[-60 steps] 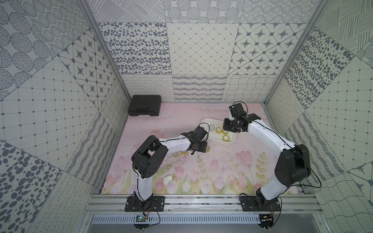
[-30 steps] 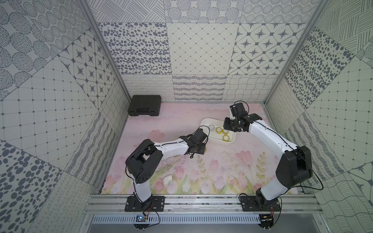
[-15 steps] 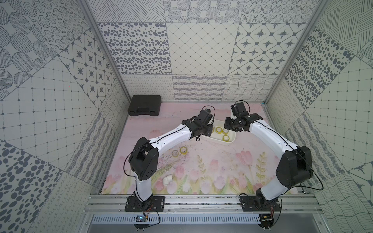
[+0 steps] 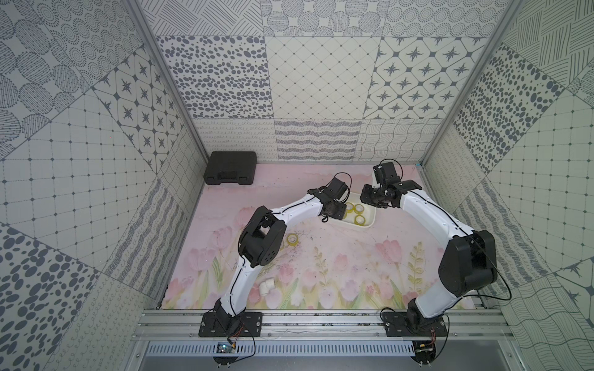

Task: Put the transparent tape into the storage box
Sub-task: Place the tape in the storage box.

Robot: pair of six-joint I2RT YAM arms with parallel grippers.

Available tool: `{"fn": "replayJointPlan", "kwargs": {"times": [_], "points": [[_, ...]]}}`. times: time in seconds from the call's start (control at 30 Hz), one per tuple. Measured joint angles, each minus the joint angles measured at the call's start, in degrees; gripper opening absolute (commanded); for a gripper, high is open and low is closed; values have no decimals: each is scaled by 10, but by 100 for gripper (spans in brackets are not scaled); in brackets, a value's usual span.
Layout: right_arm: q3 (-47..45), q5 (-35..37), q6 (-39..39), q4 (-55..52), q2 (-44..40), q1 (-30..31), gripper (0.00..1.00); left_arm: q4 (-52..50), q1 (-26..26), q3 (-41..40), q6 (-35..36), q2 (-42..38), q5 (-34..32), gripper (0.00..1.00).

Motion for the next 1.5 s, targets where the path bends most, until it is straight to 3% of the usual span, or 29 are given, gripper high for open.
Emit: {"fn": "replayJointPlan", "kwargs": {"times": [0.33, 0.6, 0.9, 1.33, 1.5], "points": [[-36, -80, 1, 29, 17, -17, 34, -1, -1, 35, 1, 54, 24, 6], [-47, -96, 3, 36, 17, -23, 34, 5, -3, 62, 1, 76, 38, 8], [-51, -97, 4, 42, 17, -26, 34, 9, -10, 71, 0, 83, 43, 22], [-52, -97, 5, 44, 17, -26, 34, 11, -15, 12, -5, 47, 38, 30], [-51, -97, 5, 44, 14, -26, 34, 12, -15, -39, -7, -3, 31, 39]]}}
